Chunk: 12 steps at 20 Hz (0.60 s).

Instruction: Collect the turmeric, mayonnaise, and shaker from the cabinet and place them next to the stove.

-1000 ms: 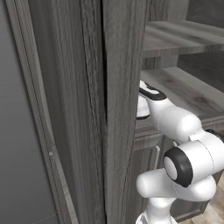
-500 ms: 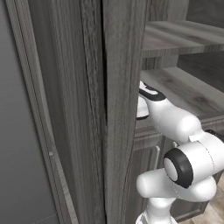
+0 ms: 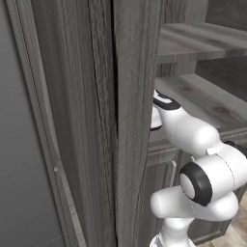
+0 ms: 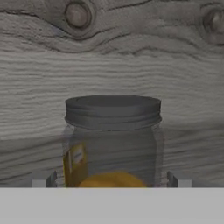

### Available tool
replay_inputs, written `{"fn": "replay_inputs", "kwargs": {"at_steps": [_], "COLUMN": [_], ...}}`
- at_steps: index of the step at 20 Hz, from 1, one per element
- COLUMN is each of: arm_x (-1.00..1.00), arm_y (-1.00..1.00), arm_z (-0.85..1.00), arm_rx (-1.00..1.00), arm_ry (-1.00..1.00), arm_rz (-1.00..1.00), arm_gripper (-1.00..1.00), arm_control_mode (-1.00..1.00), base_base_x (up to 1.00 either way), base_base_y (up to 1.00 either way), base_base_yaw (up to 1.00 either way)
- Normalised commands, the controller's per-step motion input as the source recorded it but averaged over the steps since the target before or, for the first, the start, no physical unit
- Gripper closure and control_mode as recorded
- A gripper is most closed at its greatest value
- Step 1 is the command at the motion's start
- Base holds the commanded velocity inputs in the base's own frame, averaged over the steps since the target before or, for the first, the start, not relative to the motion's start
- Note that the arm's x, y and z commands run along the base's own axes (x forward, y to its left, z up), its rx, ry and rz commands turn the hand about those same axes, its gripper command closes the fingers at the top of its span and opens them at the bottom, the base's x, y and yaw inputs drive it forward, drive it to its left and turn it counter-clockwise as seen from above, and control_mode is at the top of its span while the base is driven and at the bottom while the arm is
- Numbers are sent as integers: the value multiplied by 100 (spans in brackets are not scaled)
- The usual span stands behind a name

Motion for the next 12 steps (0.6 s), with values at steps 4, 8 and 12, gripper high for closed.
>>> {"fn": "replay_inputs", "kwargs": {"at_steps": [4,8,12], "arm_x": [6,3,0], "arm_y": [7,8,12], "arm_z": [5,1,0], "arm_rx": [0,0,0], "arm_ry": [1,0,0], "arm_rz": [0,0,0], "arm_gripper": [-100,-100,-100], "arm_control_mode": [-100,-100,-100], "base_base_x": [0,0,0], "base_base_y": [0,0,0], "base_base_yaw": [0,0,0]}}
